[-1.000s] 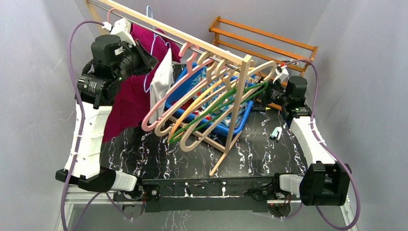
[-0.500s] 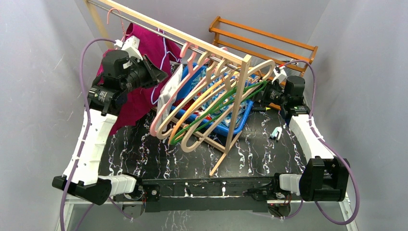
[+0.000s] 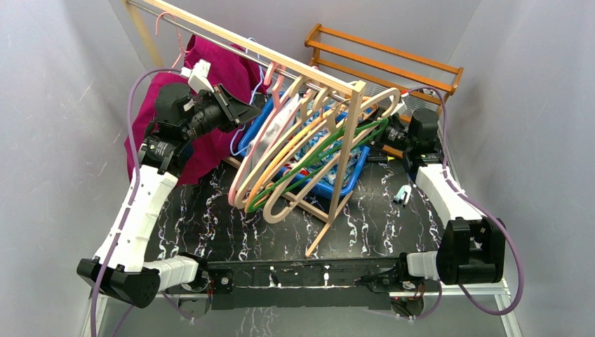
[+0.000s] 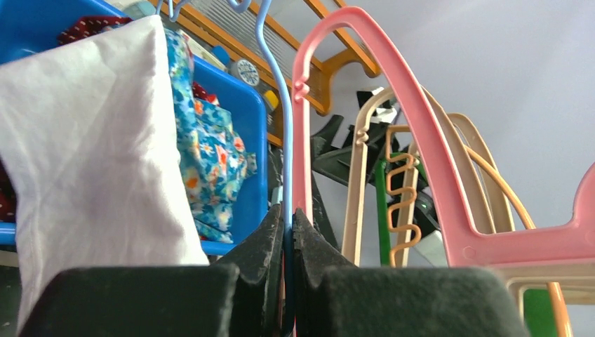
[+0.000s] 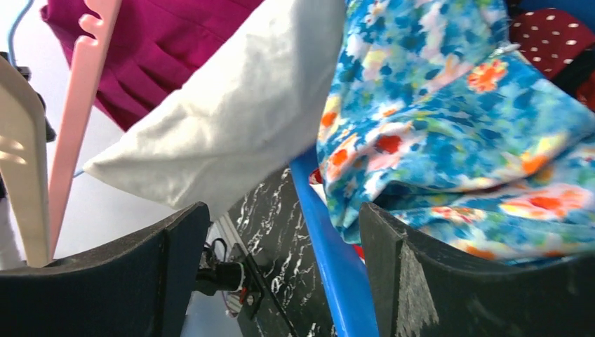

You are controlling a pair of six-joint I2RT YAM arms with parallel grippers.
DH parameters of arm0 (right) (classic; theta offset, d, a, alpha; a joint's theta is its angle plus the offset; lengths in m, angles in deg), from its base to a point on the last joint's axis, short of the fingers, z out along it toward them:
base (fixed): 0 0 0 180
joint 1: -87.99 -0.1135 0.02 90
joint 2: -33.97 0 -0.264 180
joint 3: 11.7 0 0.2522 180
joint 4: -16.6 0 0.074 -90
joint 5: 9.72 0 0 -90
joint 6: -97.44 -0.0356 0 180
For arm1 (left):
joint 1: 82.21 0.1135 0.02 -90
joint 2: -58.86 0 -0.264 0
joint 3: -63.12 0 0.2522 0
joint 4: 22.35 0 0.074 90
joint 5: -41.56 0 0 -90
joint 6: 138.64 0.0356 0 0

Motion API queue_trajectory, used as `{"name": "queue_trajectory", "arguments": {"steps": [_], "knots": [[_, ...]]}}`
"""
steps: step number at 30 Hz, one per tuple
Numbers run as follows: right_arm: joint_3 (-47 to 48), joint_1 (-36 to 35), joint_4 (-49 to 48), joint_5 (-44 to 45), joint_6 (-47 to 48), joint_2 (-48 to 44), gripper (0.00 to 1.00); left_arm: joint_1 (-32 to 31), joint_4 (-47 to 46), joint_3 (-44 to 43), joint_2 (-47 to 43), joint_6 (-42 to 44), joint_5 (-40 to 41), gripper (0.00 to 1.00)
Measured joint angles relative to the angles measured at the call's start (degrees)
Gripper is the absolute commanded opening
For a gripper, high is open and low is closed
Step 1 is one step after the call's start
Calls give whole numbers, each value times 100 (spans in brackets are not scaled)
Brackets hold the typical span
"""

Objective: Remove the skirt from the hanger

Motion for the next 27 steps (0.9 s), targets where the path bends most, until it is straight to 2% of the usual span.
{"name": "queue_trajectory", "arguments": {"steps": [13,21,27], "knots": [[-227,-514,-1827,-238,-1375,752,73,0,-824,496,-4,-651,-605,0],[-225,-1259,-2791,-72,-1891,1375,78,0,-1106,592,-2,-868,-833,0],[-173,-1770,-3200,146,-2072,1803,86,0,-1239,625,-4,-946,-931,0]]}}
